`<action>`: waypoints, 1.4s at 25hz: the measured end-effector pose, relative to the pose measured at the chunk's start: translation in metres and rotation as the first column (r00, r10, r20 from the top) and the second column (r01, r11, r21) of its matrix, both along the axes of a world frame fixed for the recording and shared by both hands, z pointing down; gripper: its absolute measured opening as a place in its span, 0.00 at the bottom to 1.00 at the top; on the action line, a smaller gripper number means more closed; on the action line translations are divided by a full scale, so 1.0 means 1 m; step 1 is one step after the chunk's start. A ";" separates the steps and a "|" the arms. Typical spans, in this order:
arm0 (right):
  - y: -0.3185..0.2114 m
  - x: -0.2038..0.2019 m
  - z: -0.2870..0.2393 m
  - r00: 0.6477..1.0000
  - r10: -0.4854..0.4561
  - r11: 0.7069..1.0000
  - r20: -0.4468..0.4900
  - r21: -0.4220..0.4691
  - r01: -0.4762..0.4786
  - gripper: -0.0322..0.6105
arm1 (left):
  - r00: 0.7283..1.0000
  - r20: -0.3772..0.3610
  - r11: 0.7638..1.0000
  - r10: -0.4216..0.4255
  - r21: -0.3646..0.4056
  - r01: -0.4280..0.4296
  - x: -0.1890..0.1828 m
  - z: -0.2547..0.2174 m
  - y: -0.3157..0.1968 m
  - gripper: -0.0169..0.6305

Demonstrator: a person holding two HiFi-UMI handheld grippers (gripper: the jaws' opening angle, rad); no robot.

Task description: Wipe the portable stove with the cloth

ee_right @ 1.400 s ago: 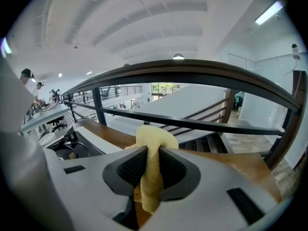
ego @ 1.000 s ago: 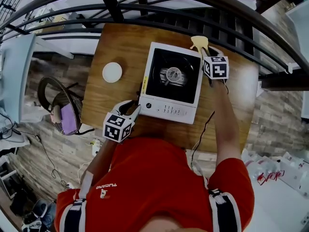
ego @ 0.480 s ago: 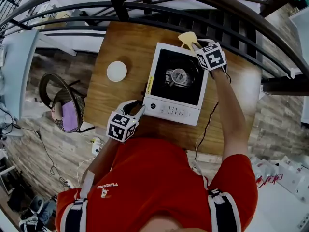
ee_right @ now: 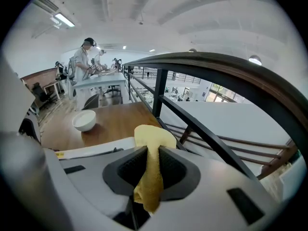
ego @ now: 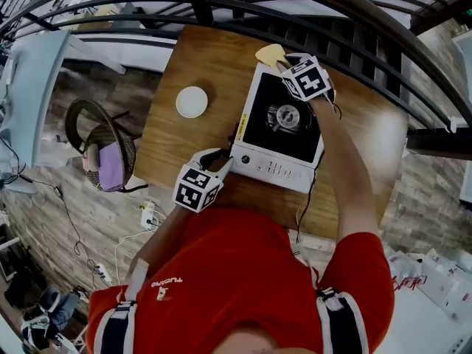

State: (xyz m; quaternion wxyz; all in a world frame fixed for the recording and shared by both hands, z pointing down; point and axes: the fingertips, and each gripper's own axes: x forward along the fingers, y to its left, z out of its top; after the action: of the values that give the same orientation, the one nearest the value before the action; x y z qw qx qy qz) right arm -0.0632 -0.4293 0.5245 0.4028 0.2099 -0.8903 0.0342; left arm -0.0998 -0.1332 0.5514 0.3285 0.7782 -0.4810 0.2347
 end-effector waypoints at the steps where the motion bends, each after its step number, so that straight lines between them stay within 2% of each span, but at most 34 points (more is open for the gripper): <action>1: 0.001 -0.006 0.000 1.000 -0.006 1.000 0.001 0.001 0.006 0.18 | 1.000 -0.002 1.000 0.000 0.000 0.000 0.000 0.000 0.000 0.23; 19: 0.020 -0.089 -0.009 0.991 -0.133 0.991 0.030 0.035 0.132 0.18 | 1.000 -0.018 1.000 0.003 0.006 -0.003 -0.002 -0.002 0.001 0.23; 29: 0.077 -0.086 -0.012 0.969 -0.244 0.969 -0.022 0.039 0.245 0.18 | 1.000 -0.025 1.000 0.018 0.014 -0.018 0.000 -0.003 0.003 0.23; 35: 0.109 -0.078 -0.004 0.941 -0.317 0.941 -0.116 0.086 0.328 0.18 | 0.999 -0.026 1.000 0.025 0.017 -0.024 -0.002 -0.002 0.002 0.23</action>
State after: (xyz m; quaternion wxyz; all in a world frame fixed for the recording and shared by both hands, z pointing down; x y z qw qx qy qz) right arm -0.1415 -0.3205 0.5206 0.4354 0.0834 -0.8919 -0.0893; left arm -0.1016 -0.1308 0.5498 0.3252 0.7897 -0.4692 0.2246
